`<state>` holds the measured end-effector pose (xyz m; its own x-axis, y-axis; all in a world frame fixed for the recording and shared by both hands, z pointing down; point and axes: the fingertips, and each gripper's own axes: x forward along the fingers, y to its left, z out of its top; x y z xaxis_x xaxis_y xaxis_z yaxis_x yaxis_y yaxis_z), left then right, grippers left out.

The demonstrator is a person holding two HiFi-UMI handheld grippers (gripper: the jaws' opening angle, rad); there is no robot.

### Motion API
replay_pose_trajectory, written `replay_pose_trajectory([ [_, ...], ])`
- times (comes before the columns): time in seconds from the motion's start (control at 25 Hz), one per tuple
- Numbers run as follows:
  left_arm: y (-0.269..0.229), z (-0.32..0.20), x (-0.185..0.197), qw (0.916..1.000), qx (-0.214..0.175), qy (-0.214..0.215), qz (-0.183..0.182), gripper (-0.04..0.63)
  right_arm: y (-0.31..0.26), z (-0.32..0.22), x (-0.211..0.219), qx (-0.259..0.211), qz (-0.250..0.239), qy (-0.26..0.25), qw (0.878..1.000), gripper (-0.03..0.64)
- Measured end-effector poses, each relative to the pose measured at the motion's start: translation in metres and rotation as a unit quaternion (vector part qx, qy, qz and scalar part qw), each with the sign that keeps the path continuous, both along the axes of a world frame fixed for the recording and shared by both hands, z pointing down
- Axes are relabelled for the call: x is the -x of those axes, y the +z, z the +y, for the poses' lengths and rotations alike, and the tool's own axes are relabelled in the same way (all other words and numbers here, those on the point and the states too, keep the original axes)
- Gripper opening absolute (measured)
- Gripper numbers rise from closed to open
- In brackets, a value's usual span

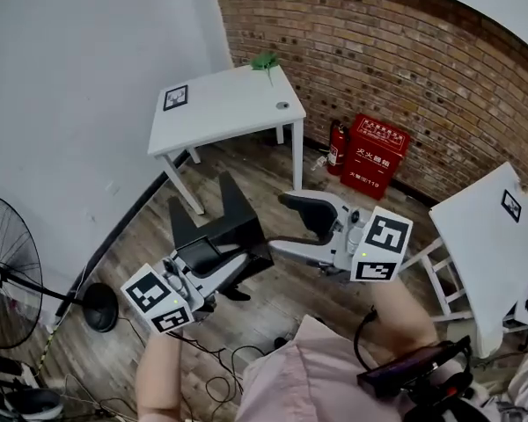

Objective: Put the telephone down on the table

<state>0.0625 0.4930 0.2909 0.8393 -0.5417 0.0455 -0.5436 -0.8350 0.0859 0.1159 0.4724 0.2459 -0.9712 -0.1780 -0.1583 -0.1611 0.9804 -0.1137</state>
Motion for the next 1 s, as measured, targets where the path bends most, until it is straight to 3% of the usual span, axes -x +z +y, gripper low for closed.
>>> replay_pose_trajectory([
  [0.24,0.005,0.02,-0.003,0.9985,-0.002,0.053,-0.015,0.163,-0.009,0.031,0.039,0.005,0.003,-0.085,0.996,0.314],
  [0.56,0.014,0.039,0.011,0.9965,0.003,0.083,-0.006,0.163,0.012,0.045,0.069,0.028,0.025,-0.104,0.994,0.28],
  [0.72,0.02,0.037,0.02,0.9957,0.016,0.091,0.007,0.163,0.016,0.052,0.08,0.032,0.017,-0.124,0.992,0.187],
  [1.0,0.035,0.017,0.024,0.9941,0.04,0.099,0.014,0.163,0.03,0.03,0.084,0.039,0.016,-0.124,0.991,0.178],
])
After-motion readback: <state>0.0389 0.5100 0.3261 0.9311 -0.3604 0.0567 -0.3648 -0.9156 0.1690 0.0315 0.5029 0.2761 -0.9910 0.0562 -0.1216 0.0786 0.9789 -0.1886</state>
